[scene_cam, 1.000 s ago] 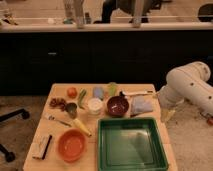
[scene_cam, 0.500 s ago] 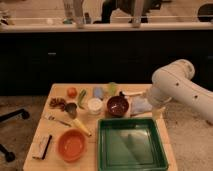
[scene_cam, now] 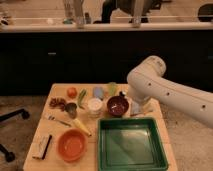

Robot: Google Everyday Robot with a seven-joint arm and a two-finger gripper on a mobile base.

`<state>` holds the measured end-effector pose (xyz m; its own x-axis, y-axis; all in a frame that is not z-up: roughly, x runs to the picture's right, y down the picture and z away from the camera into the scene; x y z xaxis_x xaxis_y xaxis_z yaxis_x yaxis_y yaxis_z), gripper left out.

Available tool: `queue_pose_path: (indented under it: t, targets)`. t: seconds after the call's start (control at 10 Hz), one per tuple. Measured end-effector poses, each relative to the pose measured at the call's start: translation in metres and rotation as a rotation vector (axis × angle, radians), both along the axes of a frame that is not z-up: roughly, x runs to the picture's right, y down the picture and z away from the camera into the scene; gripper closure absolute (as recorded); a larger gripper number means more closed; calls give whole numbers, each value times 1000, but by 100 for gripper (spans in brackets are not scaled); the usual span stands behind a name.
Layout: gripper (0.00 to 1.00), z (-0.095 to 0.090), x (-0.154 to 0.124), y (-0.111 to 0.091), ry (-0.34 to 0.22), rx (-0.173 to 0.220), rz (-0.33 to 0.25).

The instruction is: Place pepper in metal cup

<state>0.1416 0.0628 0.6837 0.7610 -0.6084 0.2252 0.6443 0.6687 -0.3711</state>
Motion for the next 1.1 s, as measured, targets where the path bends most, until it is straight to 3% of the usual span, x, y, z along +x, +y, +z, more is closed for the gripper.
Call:
queue_pose_path:
  t: [0.3,1.1]
  targets:
    - [20,3,-29,-16,-5,20,-118]
    - [20,4,-26,-16,-15,24,-113]
